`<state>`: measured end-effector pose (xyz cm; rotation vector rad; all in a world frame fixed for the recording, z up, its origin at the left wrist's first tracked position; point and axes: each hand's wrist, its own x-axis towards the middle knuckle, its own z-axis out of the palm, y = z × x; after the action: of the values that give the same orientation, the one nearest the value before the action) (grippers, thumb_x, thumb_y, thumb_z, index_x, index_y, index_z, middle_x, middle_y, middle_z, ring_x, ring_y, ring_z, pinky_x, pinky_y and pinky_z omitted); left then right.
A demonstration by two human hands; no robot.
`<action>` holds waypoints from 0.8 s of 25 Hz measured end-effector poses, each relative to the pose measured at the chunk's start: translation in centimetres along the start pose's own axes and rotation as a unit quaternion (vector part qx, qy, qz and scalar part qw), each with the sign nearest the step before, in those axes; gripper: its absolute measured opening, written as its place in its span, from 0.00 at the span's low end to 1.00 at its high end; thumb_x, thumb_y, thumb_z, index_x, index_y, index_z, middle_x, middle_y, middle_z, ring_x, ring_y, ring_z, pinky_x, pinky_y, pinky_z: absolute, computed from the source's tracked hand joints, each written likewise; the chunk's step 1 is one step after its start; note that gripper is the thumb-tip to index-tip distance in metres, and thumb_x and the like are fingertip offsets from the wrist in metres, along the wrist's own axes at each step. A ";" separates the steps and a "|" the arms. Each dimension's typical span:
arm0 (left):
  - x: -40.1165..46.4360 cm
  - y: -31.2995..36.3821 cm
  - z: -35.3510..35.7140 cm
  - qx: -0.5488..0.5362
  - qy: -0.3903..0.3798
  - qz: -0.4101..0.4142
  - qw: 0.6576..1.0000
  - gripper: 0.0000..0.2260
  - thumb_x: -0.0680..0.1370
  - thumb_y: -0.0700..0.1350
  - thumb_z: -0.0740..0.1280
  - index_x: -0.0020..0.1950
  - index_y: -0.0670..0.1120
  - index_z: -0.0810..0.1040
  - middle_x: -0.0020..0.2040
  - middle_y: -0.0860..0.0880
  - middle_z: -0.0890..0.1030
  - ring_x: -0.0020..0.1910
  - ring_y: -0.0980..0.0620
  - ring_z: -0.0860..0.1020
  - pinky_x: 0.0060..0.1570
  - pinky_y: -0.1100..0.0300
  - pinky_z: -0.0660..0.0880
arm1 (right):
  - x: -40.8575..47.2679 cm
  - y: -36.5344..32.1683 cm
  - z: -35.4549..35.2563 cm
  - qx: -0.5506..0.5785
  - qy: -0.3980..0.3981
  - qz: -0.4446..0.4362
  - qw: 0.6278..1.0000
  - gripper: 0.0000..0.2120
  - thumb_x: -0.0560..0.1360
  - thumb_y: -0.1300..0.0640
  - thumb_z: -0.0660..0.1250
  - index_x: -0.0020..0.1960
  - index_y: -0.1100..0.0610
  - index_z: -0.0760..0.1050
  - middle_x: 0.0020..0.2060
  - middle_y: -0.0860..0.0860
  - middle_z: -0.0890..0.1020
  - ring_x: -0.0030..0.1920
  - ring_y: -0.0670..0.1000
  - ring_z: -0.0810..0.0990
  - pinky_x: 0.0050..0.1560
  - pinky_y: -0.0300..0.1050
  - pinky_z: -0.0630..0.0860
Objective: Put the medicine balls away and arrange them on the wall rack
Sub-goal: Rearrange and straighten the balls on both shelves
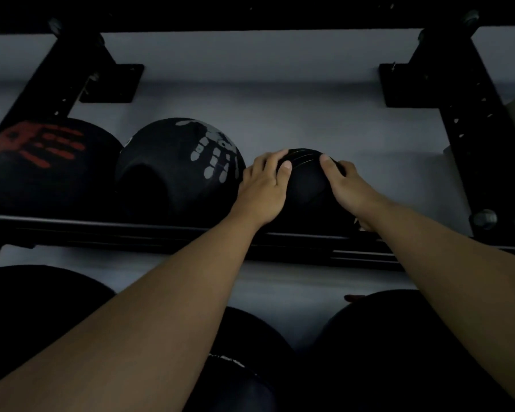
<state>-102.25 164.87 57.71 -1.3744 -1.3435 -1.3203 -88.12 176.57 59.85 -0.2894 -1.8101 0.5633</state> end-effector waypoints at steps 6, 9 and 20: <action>0.0 1.2 -3.7 0.138 -0.098 0.009 0.986 0.25 0.88 0.59 0.49 0.85 0.56 0.61 0.85 0.47 0.63 0.84 0.41 0.59 0.84 0.43 0.50 | 0.1 -1.9 -0.9 -0.145 0.002 -0.018 0.989 0.41 0.80 0.28 0.48 0.83 0.54 0.58 0.79 0.63 0.67 0.76 0.66 0.68 0.75 0.58 0.66; 0.5 0.8 -8.7 0.236 -0.046 0.042 0.970 0.24 0.88 0.59 0.52 0.83 0.54 0.66 0.83 0.47 0.69 0.84 0.44 0.61 0.84 0.41 0.45 | -0.7 -5.2 -0.2 -0.198 0.023 -0.084 0.976 0.35 0.82 0.31 0.50 0.82 0.49 0.61 0.79 0.64 0.65 0.77 0.68 0.66 0.77 0.61 0.63; 1.2 -11.1 -21.7 0.177 0.011 -0.093 0.980 0.31 0.85 0.66 0.52 0.86 0.54 0.58 0.86 0.44 0.61 0.82 0.34 0.62 0.78 0.38 0.59 | -1.9 -17.5 17.5 -0.184 0.013 -0.158 0.970 0.31 0.81 0.31 0.50 0.82 0.40 0.59 0.80 0.59 0.60 0.78 0.67 0.62 0.77 0.61 0.60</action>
<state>-116.44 145.27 60.73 -1.0081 -1.6323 -1.1400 -102.58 156.71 63.36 -0.2478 -1.8821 -0.0024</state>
